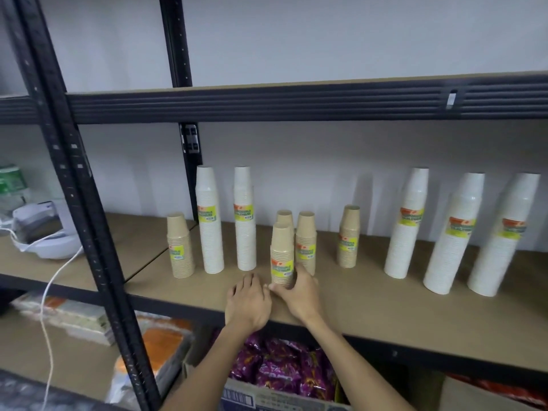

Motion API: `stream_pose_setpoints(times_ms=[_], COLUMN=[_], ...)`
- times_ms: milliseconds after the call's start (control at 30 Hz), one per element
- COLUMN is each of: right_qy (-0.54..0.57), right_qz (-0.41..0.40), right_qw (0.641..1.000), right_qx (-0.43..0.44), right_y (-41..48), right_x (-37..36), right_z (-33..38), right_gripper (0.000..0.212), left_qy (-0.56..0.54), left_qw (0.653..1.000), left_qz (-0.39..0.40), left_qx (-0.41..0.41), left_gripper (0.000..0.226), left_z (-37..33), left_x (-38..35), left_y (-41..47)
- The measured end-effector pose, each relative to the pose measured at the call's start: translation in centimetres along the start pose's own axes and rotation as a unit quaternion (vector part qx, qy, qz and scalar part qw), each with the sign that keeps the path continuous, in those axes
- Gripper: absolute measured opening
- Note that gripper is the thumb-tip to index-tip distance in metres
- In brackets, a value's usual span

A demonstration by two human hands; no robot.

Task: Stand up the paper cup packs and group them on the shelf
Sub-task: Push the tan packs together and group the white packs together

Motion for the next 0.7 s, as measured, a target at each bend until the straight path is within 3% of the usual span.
stream_pose_setpoints(times_ms=[167,300,467,700], right_qy=[-0.024,-0.045,-0.042,-0.048], right_qz=[-0.016,-0.001,-0.008,-0.011], right_qw=[1.000,0.999,0.999,0.998], right_qx=[-0.005,-0.003,-0.012,-0.026], right_y=[-0.3,0.2,0.8,0.8], right_x=[0.5,0.0,-0.6,-0.7], right_z=[-1.1,-1.3,-1.3,-2.5], right_gripper=[0.072,0.057,0.052,0.046], left_qy=[-0.055,-0.036,-0.006,0.009], left_qw=[0.996,0.997,0.999,0.999], left_qz=[-0.042,-0.041,-0.030,-0.033], left_qx=[0.049,0.050,0.040,0.029], left_gripper=[0.041,0.044,0.054,0.049], left_z=[0.9,0.7,0.8,0.5], left_x=[1.2,0.8,0.3,0.4], left_y=[0.1,0.4,0.6,0.3])
Point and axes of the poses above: each hand's wrist, its own y-axis towards the middle knuckle, its own x-axis out of the back of the hand, z = x × y, the point moved 10 cm from there along y, towards the middle knuckle, and after that the axes turned 15 degrees about x, right-handed, at the moved point
